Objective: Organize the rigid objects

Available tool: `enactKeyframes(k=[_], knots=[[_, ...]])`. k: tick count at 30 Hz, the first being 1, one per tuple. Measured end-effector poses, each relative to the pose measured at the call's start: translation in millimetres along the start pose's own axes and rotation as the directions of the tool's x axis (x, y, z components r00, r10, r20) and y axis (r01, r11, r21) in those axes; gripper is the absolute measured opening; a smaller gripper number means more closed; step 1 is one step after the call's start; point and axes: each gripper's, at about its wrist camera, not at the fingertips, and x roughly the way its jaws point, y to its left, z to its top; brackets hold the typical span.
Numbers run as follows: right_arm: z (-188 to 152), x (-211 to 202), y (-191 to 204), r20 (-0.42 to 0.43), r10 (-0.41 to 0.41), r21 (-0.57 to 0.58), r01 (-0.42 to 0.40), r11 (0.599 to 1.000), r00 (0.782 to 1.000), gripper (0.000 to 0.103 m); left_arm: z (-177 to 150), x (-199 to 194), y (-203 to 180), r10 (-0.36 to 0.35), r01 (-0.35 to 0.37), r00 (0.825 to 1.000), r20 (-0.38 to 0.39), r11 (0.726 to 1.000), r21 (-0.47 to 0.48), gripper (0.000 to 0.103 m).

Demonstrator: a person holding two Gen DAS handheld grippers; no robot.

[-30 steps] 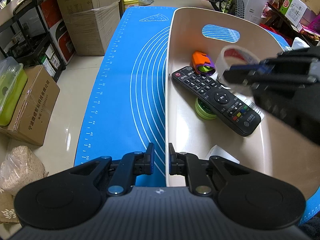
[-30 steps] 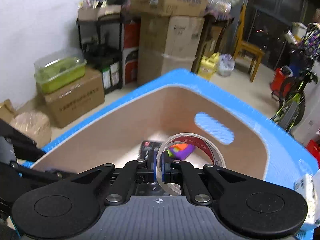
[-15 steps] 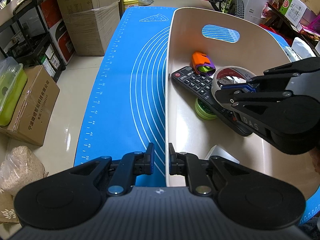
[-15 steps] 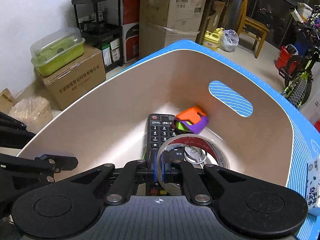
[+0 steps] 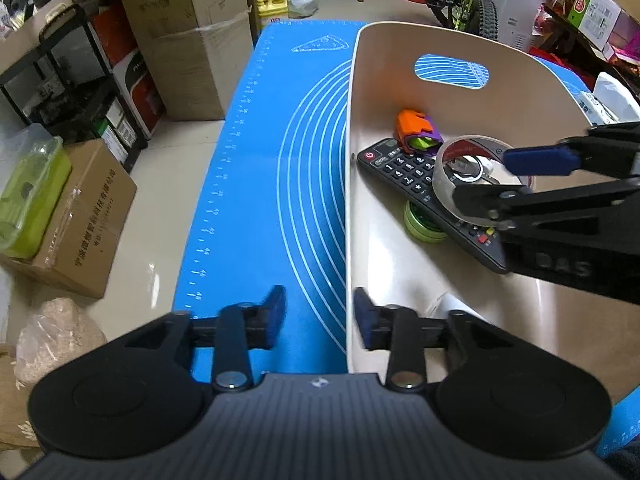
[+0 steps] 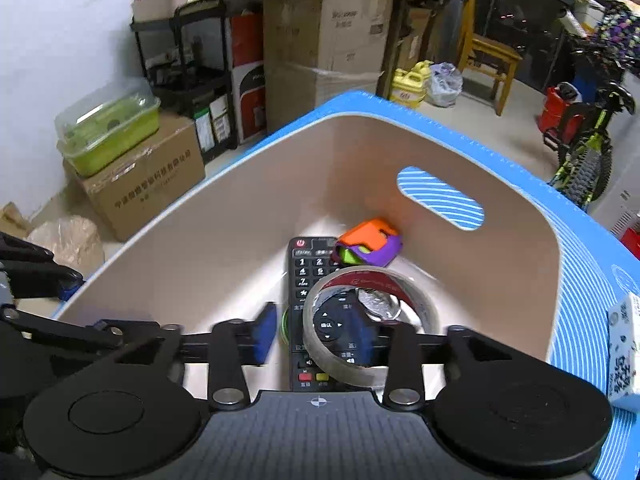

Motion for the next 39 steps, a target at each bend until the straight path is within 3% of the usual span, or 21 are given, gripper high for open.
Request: enactKeyframes(k=[2, 8, 18, 27, 39], knots=[[-1.0, -9.7, -0.9, 0.018, -0.006, 0.016, 0.006, 1.000, 1.000, 0.064, -1.1, -4.5, -2.3, 0.008, -0.009, 1.000, 0.012, 1.000, 0.012, 0.058], [-12.9, -40.9, -1.6, 0.079, -0.018, 0.093, 0.011, 0.996, 0.997, 0.078, -4.3, -22.6, -17.9, 0.019, -0.021, 0.999, 0.041, 0.999, 0.038, 0.067], [-42.7, -89.6, -14.8, 0.120, -0.068, 0.220, 0.040, 0.975, 0.990, 0.083, -9.5, -59.0, -41.7, 0.056, -0.060, 0.994, 0.091, 0.997, 0.042, 0.069], [-72.2, -146.8, -18.7, 0.162, -0.134, 0.270, 0.087, 0.959, 0.978, 0.084, -37.5, -94.9, -65.8, 0.076, -0.085, 0.991, 0.113, 0.993, 0.081, 0.069], [-129.8, -220.0, -8.1, 0.188, -0.202, 0.290, 0.142, 0.946, 0.961, 0.090, -81.4, -148.7, -89.7, 0.080, -0.092, 0.976, 0.203, 0.995, 0.046, 0.071]])
